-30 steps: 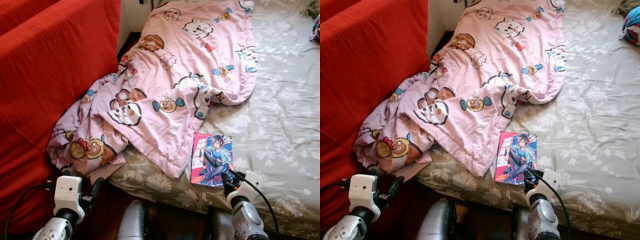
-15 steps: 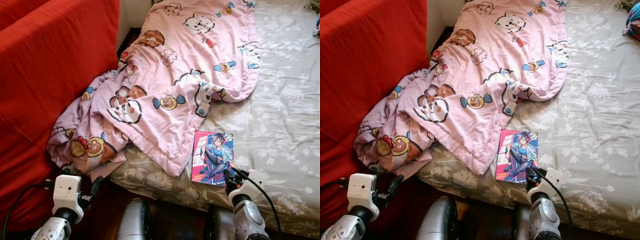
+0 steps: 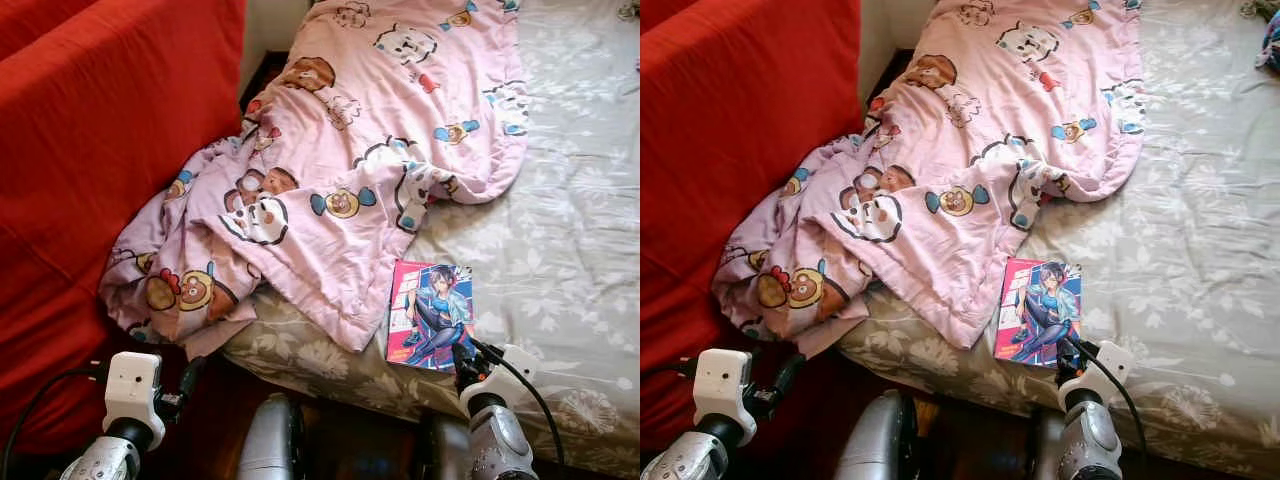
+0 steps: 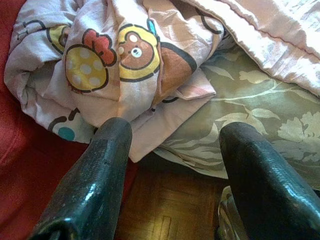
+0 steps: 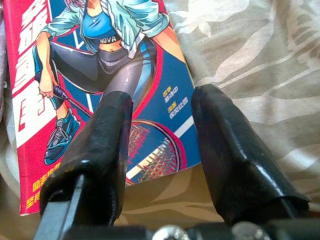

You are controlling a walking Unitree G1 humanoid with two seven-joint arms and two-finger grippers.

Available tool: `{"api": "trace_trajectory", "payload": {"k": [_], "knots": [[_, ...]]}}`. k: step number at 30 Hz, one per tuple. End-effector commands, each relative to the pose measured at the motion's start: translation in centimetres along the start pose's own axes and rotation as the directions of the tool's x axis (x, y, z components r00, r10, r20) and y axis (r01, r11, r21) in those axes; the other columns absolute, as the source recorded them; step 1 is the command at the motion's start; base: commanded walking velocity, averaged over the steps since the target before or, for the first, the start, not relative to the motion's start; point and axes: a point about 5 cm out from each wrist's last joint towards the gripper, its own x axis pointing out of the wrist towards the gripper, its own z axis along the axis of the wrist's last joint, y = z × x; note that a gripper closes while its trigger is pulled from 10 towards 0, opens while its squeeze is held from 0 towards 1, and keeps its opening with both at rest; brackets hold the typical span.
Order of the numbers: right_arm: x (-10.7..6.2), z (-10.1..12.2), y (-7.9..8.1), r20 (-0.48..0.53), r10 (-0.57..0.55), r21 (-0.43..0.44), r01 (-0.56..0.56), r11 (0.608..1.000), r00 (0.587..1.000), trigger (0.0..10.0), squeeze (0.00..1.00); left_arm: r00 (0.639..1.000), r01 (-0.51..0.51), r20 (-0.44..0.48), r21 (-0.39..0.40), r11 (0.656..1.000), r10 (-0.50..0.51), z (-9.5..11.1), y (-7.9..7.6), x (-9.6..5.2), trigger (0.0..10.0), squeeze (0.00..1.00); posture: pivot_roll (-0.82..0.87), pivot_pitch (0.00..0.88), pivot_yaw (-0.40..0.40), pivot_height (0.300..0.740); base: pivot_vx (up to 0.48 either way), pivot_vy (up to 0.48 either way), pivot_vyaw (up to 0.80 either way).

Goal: Clean up the room

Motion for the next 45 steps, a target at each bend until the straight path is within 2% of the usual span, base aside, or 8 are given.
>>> {"api": "trace_trajectory", "payload": {"k": [1,16,26,27,29,31,36,45], "knots": [[-0.7,-1.4,-0.3,-0.053,-0.010,0.019,0.011,1.000,0.999,10.0,0.00,1.000,-0.005,-0.024,0.028,1.000,0.005,-0.1,0.5,-0.6,10.0,0.00,0.17,0.256,0.136,0.626,0.000,0.000,0.00],[-0.9,-1.6,-1.2,-0.055,-0.044,0.096,0.049,0.994,0.998,10.0,0.00,1.000,0.010,-0.029,0.045,0.999,-0.009,-0.1,0.5,-0.7,10.0,0.00,0.17,0.260,0.149,0.626,0.000,0.000,0.00],[-1.0,-2.2,-0.8,-0.066,0.010,0.261,0.008,0.965,0.998,10.0,0.00,0.999,0.021,-0.033,0.050,0.999,-0.019,0.0,0.5,-0.8,10.0,0.00,0.18,0.265,0.157,0.626,0.000,0.000,0.00],[-1.1,-2.4,-0.7,-0.067,0.035,0.337,-0.010,0.941,0.997,10.0,0.00,0.999,0.020,-0.032,0.052,0.998,-0.019,0.0,0.5,-0.8,10.0,0.00,0.18,0.265,0.158,0.626,0.000,0.000,0.00],[-1.1,-2.5,-0.7,-0.065,0.042,0.364,-0.016,0.931,0.997,10.0,0.00,0.999,0.020,-0.032,0.052,0.998,-0.018,0.0,0.5,-0.8,10.0,0.00,0.18,0.265,0.158,0.626,0.000,0.000,0.00],[-1.4,-2.8,-1.2,-0.071,0.036,0.450,0.000,0.893,0.997,10.0,0.00,0.999,0.021,-0.031,0.054,0.998,-0.019,0.1,0.5,-0.9,10.0,0.00,0.18,0.266,0.159,0.626,0.000,0.000,0.00],[-1.9,-3.4,-1.6,-0.086,0.052,0.511,-0.001,0.860,0.995,10.0,0.00,0.999,0.024,-0.032,0.058,0.998,-0.023,0.2,0.4,-1.0,10.0,0.00,0.19,0.270,0.162,0.626,0.000,0.000,0.00],[-2.4,-3.9,-2.7,-0.104,0.014,0.556,0.046,0.830,0.995,10.0,0.00,0.999,0.023,-0.037,0.066,0.998,-0.020,0.2,0.5,-1.3,10.0,0.00,0.20,0.280,0.167,0.626,0.000,0.000,0.00]]}}
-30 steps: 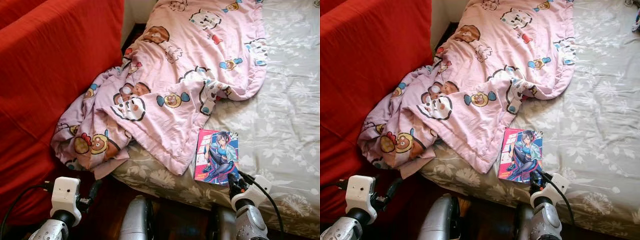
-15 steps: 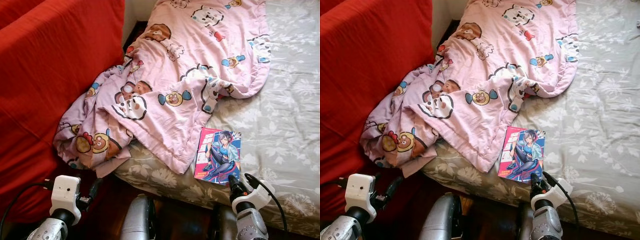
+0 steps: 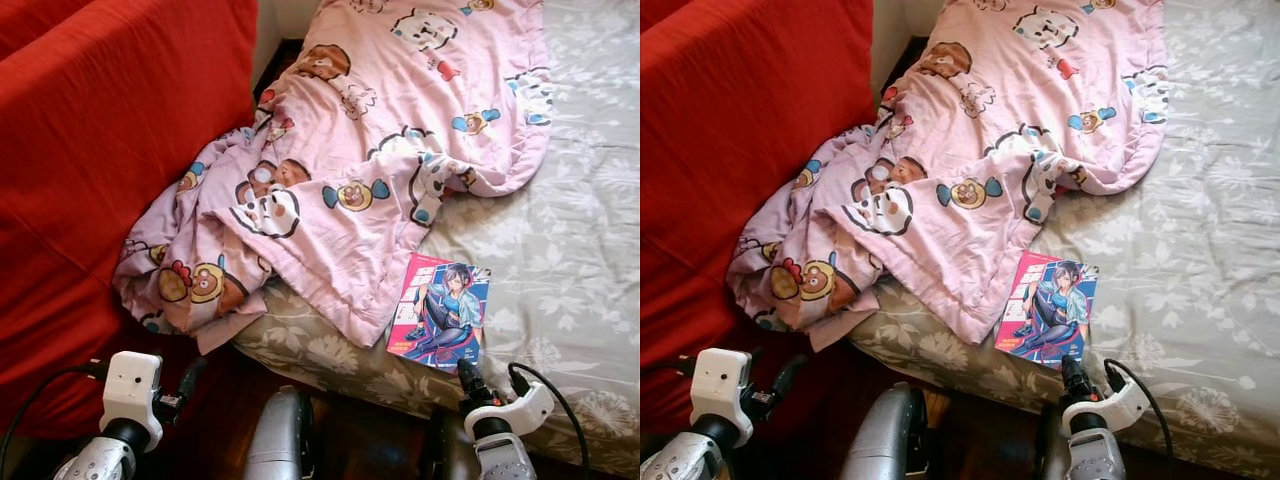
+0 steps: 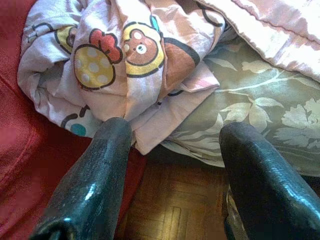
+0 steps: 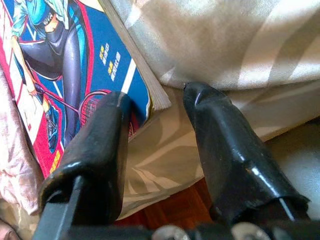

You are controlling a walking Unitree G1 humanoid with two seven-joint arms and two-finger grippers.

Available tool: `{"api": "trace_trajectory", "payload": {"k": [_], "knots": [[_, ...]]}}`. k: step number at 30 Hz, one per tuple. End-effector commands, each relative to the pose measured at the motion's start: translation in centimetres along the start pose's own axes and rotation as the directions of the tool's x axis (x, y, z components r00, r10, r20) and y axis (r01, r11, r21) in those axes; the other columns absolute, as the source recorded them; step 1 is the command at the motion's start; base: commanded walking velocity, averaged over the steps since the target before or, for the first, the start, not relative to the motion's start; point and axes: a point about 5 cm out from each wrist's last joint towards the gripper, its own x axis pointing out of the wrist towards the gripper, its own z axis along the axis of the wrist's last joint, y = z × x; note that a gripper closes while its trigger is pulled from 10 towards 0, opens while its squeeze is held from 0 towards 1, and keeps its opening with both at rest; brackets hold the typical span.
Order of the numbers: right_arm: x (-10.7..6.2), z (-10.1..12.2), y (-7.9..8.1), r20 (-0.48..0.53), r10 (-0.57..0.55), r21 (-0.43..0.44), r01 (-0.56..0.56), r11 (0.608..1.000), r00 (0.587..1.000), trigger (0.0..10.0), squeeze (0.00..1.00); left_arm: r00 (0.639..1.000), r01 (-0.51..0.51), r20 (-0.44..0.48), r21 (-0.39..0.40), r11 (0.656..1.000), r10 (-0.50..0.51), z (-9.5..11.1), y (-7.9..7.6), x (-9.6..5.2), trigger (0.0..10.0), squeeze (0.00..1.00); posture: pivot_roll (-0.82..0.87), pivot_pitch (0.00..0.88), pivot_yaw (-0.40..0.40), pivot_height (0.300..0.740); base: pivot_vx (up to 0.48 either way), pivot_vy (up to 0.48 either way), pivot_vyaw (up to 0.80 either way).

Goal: Clean up the room

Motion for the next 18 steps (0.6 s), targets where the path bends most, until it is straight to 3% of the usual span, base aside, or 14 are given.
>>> {"api": "trace_trajectory", "payload": {"k": [1,12,13,14,15,16,17,18], "knots": [[-0.9,-1.2,-1.2,-0.039,-0.056,0.036,0.057,0.998,0.998,10.0,0.00,0.999,-0.008,-0.043,0.027,1.000,0.009,-0.5,0.5,-0.6,10.0,0.00,0.20,0.280,0.167,0.626,0.000,0.000,0.00],[-0.5,-1.2,-0.5,-0.039,-0.013,0.051,0.015,0.999,0.999,10.0,0.00,0.999,-0.016,-0.051,0.036,0.999,0.018,-0.5,0.6,-0.7,10.0,0.00,0.20,0.283,0.168,0.626,0.000,0.000,0.00],[-0.4,-1.2,-0.3,-0.039,-0.004,0.051,0.006,0.999,0.999,9.4,0.00,0.998,-0.018,-0.051,0.039,0.999,0.020,-0.5,0.7,-0.7,10.0,0.00,0.20,0.282,0.168,0.626,0.000,0.000,0.00],[-0.3,-1.2,0.0,-0.039,0.009,0.052,-0.007,0.999,0.999,6.3,0.00,0.998,-0.021,-0.052,0.043,0.999,0.023,-0.5,0.8,-0.7,10.0,0.00,0.21,0.280,0.169,0.626,0.000,0.000,0.00],[-0.3,-1.2,0.0,-0.039,0.009,0.052,-0.007,0.999,0.999,6.3,0.00,0.998,-0.021,-0.052,0.043,0.999,0.023,-0.5,0.8,-0.7,10.0,0.00,0.21,0.280,0.169,0.626,0.000,0.000,0.00],[-0.2,-1.2,0.2,-0.039,0.019,0.052,-0.017,0.998,0.999,3.0,0.00,0.998,-0.022,-0.052,0.047,0.999,0.025,-0.5,0.9,-0.7,10.0,0.00,0.21,0.280,0.169,0.626,0.000,0.000,0.00],[-0.1,-1.3,0.3,-0.037,0.026,0.053,-0.024,0.998,0.999,0.8,0.00,0.998,-0.023,-0.052,0.050,0.998,0.026,-0.5,0.9,-0.7,10.0,0.00,0.21,0.280,0.169,0.626,0.000,0.000,0.00],[-0.1,-1.3,0.4,-0.036,0.030,0.054,-0.028,0.998,0.999,0.8,0.00,0.998,-0.023,-0.052,0.052,0.998,0.026,-0.5,0.9,-0.7,10.0,0.00,0.21,0.280,0.169,0.626,0.000,0.000,0.00]]}}
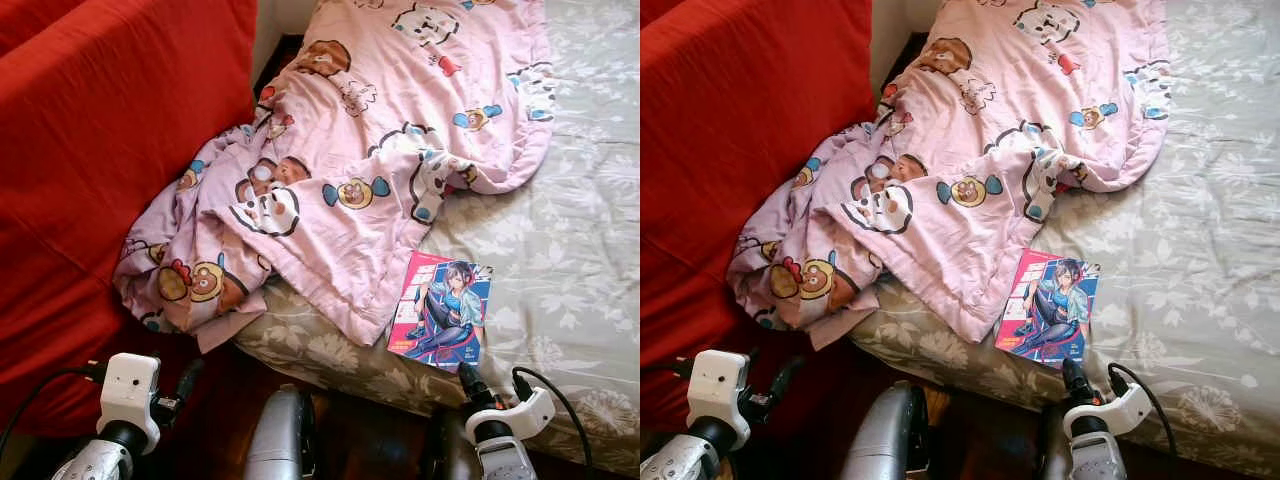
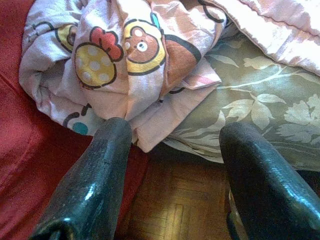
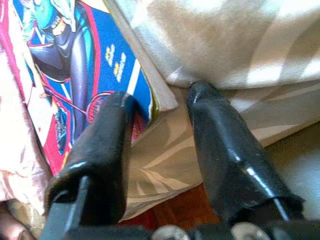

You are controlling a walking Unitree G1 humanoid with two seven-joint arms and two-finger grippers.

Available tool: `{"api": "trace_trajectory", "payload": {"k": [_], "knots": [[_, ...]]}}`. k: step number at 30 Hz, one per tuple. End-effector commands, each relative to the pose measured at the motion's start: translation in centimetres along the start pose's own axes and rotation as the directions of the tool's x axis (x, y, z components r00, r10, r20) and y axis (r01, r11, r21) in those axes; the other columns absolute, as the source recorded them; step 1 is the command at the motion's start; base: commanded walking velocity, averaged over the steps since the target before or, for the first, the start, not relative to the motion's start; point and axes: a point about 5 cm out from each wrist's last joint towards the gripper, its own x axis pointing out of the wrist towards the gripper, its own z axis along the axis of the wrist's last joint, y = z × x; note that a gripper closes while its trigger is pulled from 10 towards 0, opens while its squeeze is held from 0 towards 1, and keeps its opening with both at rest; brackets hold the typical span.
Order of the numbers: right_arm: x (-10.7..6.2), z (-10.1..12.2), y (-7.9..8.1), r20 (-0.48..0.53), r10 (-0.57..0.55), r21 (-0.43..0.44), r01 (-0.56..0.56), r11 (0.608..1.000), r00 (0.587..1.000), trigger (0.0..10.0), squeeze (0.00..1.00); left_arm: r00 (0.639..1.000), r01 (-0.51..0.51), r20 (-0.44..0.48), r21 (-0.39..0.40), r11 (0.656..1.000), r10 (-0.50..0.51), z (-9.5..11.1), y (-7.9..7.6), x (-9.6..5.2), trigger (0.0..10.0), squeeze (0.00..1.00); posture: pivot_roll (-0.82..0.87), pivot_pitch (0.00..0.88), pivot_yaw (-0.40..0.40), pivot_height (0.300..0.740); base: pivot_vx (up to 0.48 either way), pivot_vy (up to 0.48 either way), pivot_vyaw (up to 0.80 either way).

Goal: Clean up the room

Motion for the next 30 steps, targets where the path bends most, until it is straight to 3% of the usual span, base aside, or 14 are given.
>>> {"api": "trace_trajectory", "payload": {"k": [1,2,25,30], "knots": [[-0.3,-1.1,-0.2,-0.031,-0.007,0.023,0.008,1.000,1.000,0.8,0.00,0.999,-0.021,-0.044,0.036,0.999,0.022,-0.5,0.7,-0.6,10.0,0.00,0.21,0.280,0.169,0.626,0.000,0.000,0.00],[-0.3,-1.1,-0.1,-0.031,0.000,0.027,0.001,1.000,1.000,0.0,0.00,0.999,-0.020,-0.044,0.037,0.999,0.021,-0.5,0.7,-0.5,10.0,0.00,0.21,0.279,0.169,0.626,0.000,0.000,0.00],[-0.1,-1.1,0.3,-0.018,0.021,0.029,-0.020,0.999,1.000,0.0,0.00,0.999,0.000,-0.033,0.055,0.999,0.002,-0.5,0.3,0.8,10.0,0.00,0.19,0.236,0.161,0.626,0.000,0.000,0.00],[-0.1,-0.6,0.7,0.066,0.022,-0.035,-0.019,0.999,0.998,0.0,0.00,1.000,-0.005,-0.022,0.049,0.999,0.006,-0.5,0.2,1.6,10.0,0.00,0.16,0.209,0.148,0.626,0.000,0.000,0.00]]}}
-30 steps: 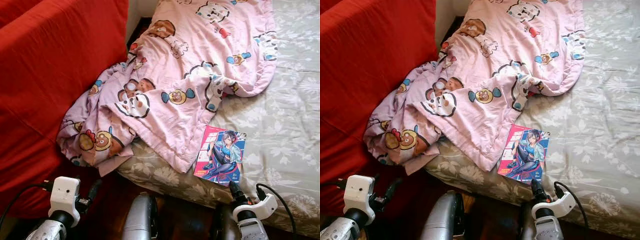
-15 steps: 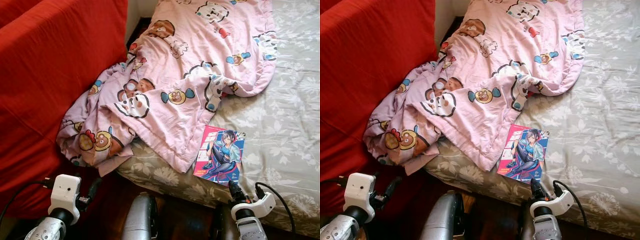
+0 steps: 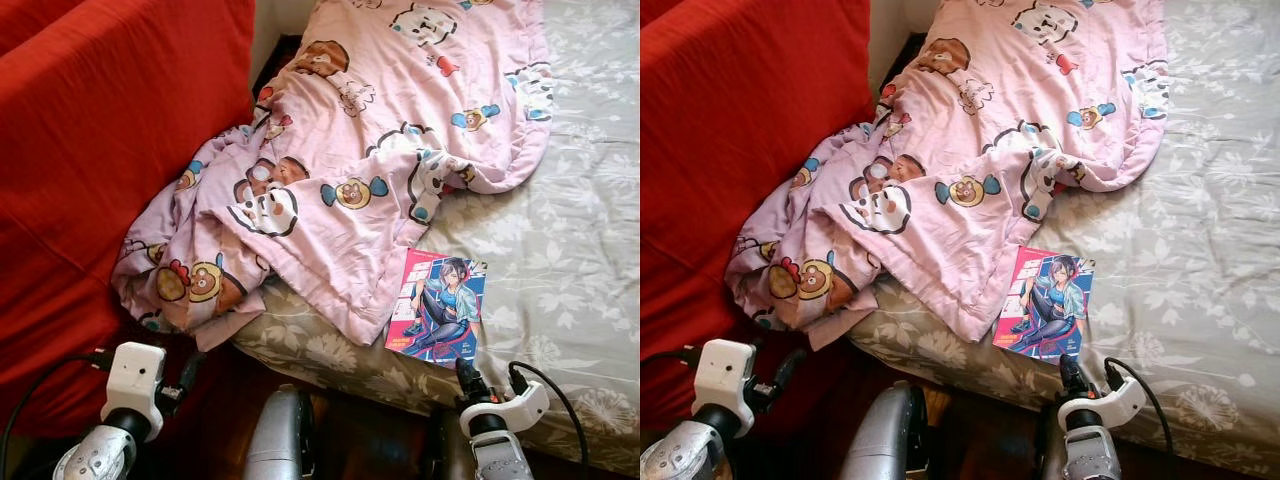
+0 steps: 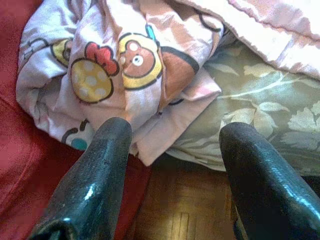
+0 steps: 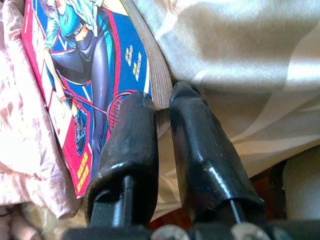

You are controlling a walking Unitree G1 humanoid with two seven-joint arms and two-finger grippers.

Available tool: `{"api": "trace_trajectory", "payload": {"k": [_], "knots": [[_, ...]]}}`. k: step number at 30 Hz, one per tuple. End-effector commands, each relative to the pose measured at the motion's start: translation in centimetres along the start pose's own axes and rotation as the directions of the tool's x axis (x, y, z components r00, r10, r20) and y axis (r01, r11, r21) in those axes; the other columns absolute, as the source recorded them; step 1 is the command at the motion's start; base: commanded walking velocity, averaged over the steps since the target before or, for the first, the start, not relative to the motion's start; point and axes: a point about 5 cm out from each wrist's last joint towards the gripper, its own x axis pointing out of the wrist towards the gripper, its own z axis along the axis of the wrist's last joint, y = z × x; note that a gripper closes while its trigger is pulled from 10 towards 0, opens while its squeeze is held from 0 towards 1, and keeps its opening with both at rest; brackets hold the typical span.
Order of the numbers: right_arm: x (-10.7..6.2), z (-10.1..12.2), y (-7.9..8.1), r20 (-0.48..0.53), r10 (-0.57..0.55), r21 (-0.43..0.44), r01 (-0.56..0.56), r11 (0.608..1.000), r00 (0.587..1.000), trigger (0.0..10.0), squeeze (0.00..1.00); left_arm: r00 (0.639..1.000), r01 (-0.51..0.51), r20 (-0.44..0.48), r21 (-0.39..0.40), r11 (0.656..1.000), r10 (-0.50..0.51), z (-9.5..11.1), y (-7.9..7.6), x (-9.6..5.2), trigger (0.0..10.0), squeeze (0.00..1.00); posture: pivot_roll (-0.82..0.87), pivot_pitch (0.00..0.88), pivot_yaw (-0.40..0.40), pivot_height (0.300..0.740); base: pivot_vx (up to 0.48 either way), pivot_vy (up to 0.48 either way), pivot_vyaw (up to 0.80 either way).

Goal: Clean up the room

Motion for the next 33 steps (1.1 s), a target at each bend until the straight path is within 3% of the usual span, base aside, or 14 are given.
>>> {"api": "trace_trajectory", "payload": {"k": [1,6,13,14,15,16,22,23,25,26,28,33], "knots": [[-0.5,-0.2,-0.3,0.026,-0.018,-0.024,0.018,1.000,0.999,0.0,0.00,0.999,-0.009,-0.042,0.018,1.000,0.010,-1.1,0.1,-0.2,10.0,0.00,0.15,0.207,0.146,0.626,0.000,0.000,0.00],[-0.5,0.8,0.6,0.113,0.055,-0.053,-0.049,0.997,0.992,0.0,0.00,1.000,-0.015,-0.021,-0.003,1.000,0.015,-1.0,-0.4,1.2,10.0,0.00,0.11,0.179,0.128,0.626,0.000,0.000,0.00],[-0.8,2.3,1.9,0.184,0.075,-0.218,-0.034,0.975,0.980,0.0,0.00,0.999,-0.042,0.005,-0.049,0.998,0.042,-1.1,-1.2,2.9,10.0,0.00,0.06,0.124,0.073,0.626,0.000,0.000,0.00],[-0.9,2.7,2.6,0.178,0.109,-0.318,-0.047,0.947,0.978,0.0,0.00,0.998,-0.065,0.015,-0.081,0.995,0.066,-1.2,-1.2,3.4,10.0,0.00,0.05,0.115,0.060,0.626,0.000,0.000,0.00],[-0.9,2.7,2.6,0.178,0.109,-0.318,-0.047,0.947,0.978,0.0,0.00,0.998,-0.065,0.015,-0.081,0.995,0.066,-1.2,-1.2,3.4,10.0,0.00,0.05,0.115,0.060,0.626,0.000,0.000,0.00],[-1.1,3.2,3.8,0.166,0.161,-0.403,-0.082,0.911,0.973,0.0,0.00,0.995,-0.095,0.024,-0.129,0.987,0.099,-1.2,-1.4,4.0,10.0,0.00,0.04,0.103,0.044,0.626,0.000,0.000,0.00],[-1.0,4.7,5.1,0.180,0.194,-0.468,-0.089,0.879,0.964,0.0,0.00,0.990,-0.129,0.021,-0.200,0.971,0.136,-1.5,-2.1,4.9,10.0,0.00,0.01,0.077,0.006,0.626,0.000,0.000,0.00],[-1.0,4.9,5.4,0.176,0.205,-0.495,-0.094,0.864,0.963,2.4,0.00,0.990,-0.135,0.019,-0.213,0.968,0.143,-1.7,-2.2,5.0,10.0,0.00,0.00,0.070,-0.003,0.626,0.000,0.000,0.00],[-1.0,5.0,5.5,0.172,0.212,-0.513,-0.096,0.853,0.962,2.4,0.00,0.989,-0.140,0.018,-0.223,0.965,0.147,-1.7,-2.3,5.1,10.0,0.00,0.00,0.070,-0.003,0.626,0.000,0.000,0.00],[-0.9,4.8,6.0,0.131,0.234,-0.579,-0.117,0.807,0.963,10.0,0.00,0.988,-0.147,0.005,-0.237,0.960,0.153,-2.3,-2.5,5.3,10.0,0.00,-0.01,0.059,-0.019,0.626,0.000,0.000,0.00],[-0.9,4.5,6.6,0.093,0.248,-0.628,-0.137,0.766,0.964,10.0,0.00,0.988,-0.152,-0.012,-0.245,0.958,0.153,-3.0,-2.9,5.7,10.0,0.00,-0.01,0.051,-0.028,0.626,0.000,0.000,0.00],[-0.7,4.4,6.9,0.082,0.242,-0.664,-0.128,0.737,0.967,10.0,0.00,0.987,-0.161,-0.030,-0.252,0.954,0.158,-3.4,-2.8,6.2,10.0,0.00,-0.02,0.047,-0.036,0.636,0.000,0.000,0.00]]}}
